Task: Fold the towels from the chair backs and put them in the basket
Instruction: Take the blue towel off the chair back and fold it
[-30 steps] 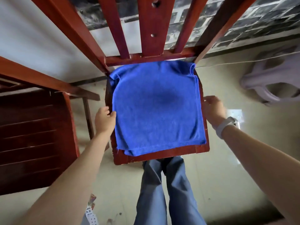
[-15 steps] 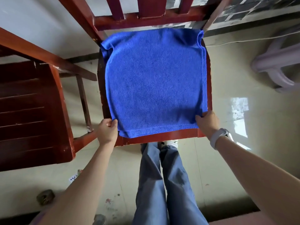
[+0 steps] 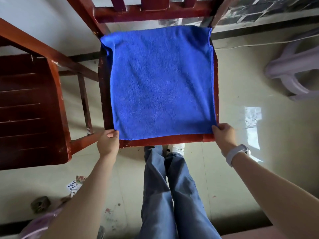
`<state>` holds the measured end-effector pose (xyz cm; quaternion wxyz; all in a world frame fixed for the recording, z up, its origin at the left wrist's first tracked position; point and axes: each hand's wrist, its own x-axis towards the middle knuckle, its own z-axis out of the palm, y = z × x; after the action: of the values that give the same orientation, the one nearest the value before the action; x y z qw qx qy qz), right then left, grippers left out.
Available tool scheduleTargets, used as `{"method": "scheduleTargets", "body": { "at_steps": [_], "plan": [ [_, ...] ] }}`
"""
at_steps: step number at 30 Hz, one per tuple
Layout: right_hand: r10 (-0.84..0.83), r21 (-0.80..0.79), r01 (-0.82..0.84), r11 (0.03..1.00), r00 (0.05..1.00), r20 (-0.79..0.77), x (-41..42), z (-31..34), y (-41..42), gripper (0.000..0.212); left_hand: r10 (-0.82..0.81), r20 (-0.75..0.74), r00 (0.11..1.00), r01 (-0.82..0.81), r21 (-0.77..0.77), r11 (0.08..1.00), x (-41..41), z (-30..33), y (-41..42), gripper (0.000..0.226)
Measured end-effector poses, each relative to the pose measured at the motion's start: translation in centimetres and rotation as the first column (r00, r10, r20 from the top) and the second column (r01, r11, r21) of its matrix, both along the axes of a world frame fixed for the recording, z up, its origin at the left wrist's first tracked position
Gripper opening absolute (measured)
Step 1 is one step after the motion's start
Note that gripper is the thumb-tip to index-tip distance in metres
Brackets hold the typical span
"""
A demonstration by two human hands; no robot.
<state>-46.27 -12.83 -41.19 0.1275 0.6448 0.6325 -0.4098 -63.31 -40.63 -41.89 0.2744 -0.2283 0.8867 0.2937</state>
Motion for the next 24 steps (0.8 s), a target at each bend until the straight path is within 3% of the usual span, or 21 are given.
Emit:
{"method": "scheduleTargets", "body": {
  "at_steps": [6,12,15,19,24],
  "plan": [
    [0.077,0.116,-0.079,0.990,0.997,0.025,-0.6,-0.4,-0.9,0.020,-0.141,-0.131,0.981,0.140,-0.018,0.990,1.1,0.1,0.6,0.020],
    [-0.020,0.036,0.024,0.999,0.994,-0.109,-0.7,-0.1,-0.6,0.018,-0.028,-0.002,1.000,0.028,0.051,0.998,0.8,0.1,0.8,0.021],
    [-0.019,0.006,0.020,1.000,0.988,-0.150,-0.5,0.3,-0.5,0.005,-0.138,0.060,0.989,0.138,0.012,0.990,0.1,0.2,0.9,0.020],
    [0.054,-0.057,-0.065,0.996,0.983,-0.178,-0.4,0.4,-0.5,0.004,-0.266,0.156,0.951,0.277,-0.050,0.960,-0.2,0.3,1.0,0.014],
    [-0.007,-0.104,-0.006,0.995,0.993,-0.120,-0.5,0.2,-0.2,0.009,-0.289,0.052,0.956,0.283,0.097,0.954,0.8,0.6,2.0,0.014]
  ]
}}
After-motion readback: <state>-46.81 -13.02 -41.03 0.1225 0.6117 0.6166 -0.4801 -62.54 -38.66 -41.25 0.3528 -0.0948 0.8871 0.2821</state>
